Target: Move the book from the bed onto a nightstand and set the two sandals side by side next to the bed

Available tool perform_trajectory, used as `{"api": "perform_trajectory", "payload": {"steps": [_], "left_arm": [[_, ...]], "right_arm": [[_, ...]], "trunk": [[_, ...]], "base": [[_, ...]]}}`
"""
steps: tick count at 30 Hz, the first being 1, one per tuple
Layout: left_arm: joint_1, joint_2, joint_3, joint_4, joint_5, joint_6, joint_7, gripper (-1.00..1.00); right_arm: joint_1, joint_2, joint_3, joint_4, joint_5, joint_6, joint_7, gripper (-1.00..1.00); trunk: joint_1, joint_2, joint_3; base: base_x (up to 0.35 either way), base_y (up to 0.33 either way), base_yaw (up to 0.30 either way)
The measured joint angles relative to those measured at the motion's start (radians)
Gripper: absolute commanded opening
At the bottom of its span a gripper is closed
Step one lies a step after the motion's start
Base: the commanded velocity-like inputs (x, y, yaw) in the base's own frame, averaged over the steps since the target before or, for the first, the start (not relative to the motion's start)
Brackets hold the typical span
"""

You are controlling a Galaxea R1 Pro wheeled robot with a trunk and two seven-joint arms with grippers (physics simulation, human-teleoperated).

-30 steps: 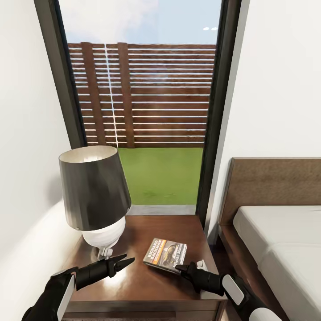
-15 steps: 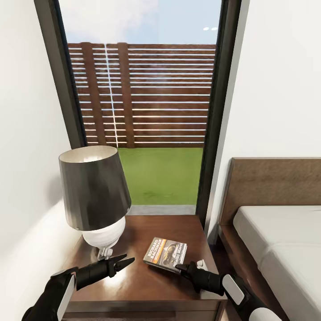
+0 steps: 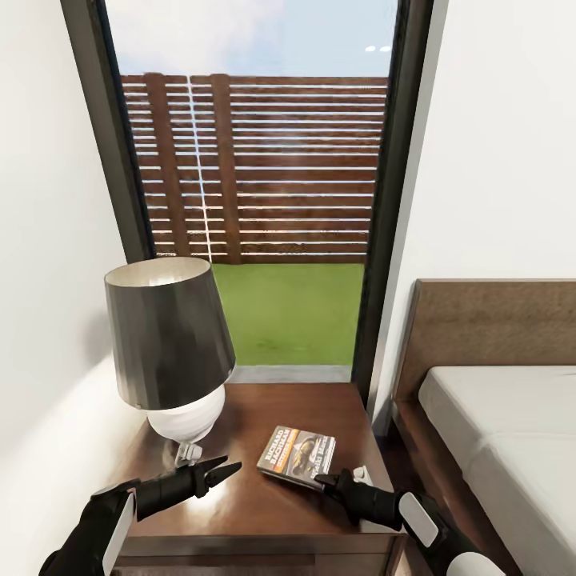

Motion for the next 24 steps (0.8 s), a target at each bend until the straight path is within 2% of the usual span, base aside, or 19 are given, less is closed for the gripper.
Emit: {"api": "perform_trajectory", "payload": {"steps": [5,7,14,17,19,24], "left_arm": [[0.0,0.0,0.0,0.0,0.0,0.0,0.0,1.0],[0.0,0.0,0.0,0.0,0.0,0.0,0.0,1.0],[0.0,0.0,0.0,0.0,0.0,0.0,0.0,1.0],[0.0,0.0,0.0,0.0,0.0,0.0,0.0,1.0],[0.0,0.0,0.0,0.0,0.0,0.0,0.0,1.0],[0.0,0.0,0.0,0.0,0.0,0.0,0.0,1.0]], "right_arm": [[0.001,0.0,0.001,0.0,0.002,-0.001,0.0,-1.0],[0.001,0.0,0.0,0.0,-0.009,0.004,0.0,-1.0],[0.001,0.0,0.0,-0.001,-0.009,0.004,0.0,-1.0],[0.0,0.0,-0.002,-0.002,-0.028,0.011,0.001,-1.0],[0.0,0.0,-0.002,-0.01,-0.022,0.011,0.01,-1.0],[-0.001,0.0,-0.002,-0.009,-0.023,0.01,0.01,-1.0]], "trunk": [[0.002,-0.001,-0.019],[0.003,-0.002,-0.027],[0.003,-0.002,-0.027],[0.004,-0.002,-0.038],[0.005,-0.003,-0.046],[0.005,-0.003,-0.046]], "base": [[0.0,0.0,0.0],[0.0,0.0,0.0],[0.0,0.0,0.0],[0.0,0.0,0.0],[0.0,0.0,0.0],[0.0,0.0,0.0]]}}
